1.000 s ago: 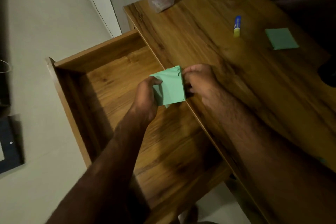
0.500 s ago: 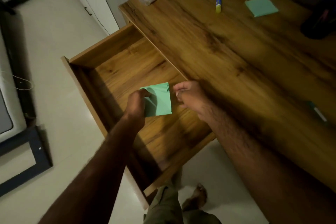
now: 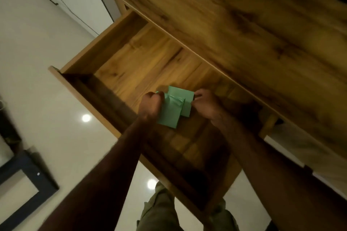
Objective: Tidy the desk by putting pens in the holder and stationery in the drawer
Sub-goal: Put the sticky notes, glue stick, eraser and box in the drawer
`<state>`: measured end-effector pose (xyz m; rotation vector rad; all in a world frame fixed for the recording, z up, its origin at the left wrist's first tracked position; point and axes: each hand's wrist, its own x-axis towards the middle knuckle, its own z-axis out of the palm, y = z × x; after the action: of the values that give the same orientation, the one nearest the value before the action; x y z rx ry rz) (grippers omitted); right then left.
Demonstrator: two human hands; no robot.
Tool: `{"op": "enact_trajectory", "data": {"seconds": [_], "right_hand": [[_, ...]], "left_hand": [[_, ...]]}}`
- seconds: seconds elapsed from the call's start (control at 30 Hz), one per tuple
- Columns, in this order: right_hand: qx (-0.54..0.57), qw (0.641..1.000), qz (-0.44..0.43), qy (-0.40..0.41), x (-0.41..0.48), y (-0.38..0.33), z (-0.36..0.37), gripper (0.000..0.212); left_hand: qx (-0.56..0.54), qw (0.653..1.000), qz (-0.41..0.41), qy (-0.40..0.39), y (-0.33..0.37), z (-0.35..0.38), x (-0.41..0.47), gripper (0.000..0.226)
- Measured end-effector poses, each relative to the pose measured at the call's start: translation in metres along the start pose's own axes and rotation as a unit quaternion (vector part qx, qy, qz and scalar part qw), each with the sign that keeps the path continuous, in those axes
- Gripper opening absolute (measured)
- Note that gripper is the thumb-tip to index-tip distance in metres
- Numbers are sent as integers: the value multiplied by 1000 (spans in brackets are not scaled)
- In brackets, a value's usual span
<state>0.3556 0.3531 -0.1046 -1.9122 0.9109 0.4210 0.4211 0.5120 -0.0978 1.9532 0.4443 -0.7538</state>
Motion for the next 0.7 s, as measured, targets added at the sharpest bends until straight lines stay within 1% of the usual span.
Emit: {"op": "enact_trajectory", "data": {"seconds": [0.07,0.17,0.23,0.27,0.33,0.4,0.5,0.57,0.63,0.7], "right_hand": [[8,999,20,34,3,-3,8,32],[44,997,47,51,2,-6,19,30],[103,991,74,42,0,-8,23,23],[141,986,87,30,-2,-7,25,17],[192,976,104,20,-4,-5,29,24],[217,970,111,21,-8,-3,31,25],[275,953,127,25,-16,5,32,17],[293,948,120,31,-26,7,27,19],[284,953,97,42,-37,11,19,23],[272,957,71,76,-50,15,8,22]], "left_hand": [[28,999,22,-20,3,-3,8,23],[46,996,40,-58,4,-4,10,19],[31,997,18,-69,2,-6,12,15],[9,997,-8,-74,3,-6,11,12],[-17,995,-45,-89,1,-8,10,7],[-14,994,-49,-99,-6,-10,8,11],[-19,989,-70,-127,-13,-12,-5,24],[-17,984,-84,-155,-15,-12,-10,28],[-17,980,-79,-181,-13,-9,-17,21],[-12,979,-54,-198,-11,-3,-22,15]]}}
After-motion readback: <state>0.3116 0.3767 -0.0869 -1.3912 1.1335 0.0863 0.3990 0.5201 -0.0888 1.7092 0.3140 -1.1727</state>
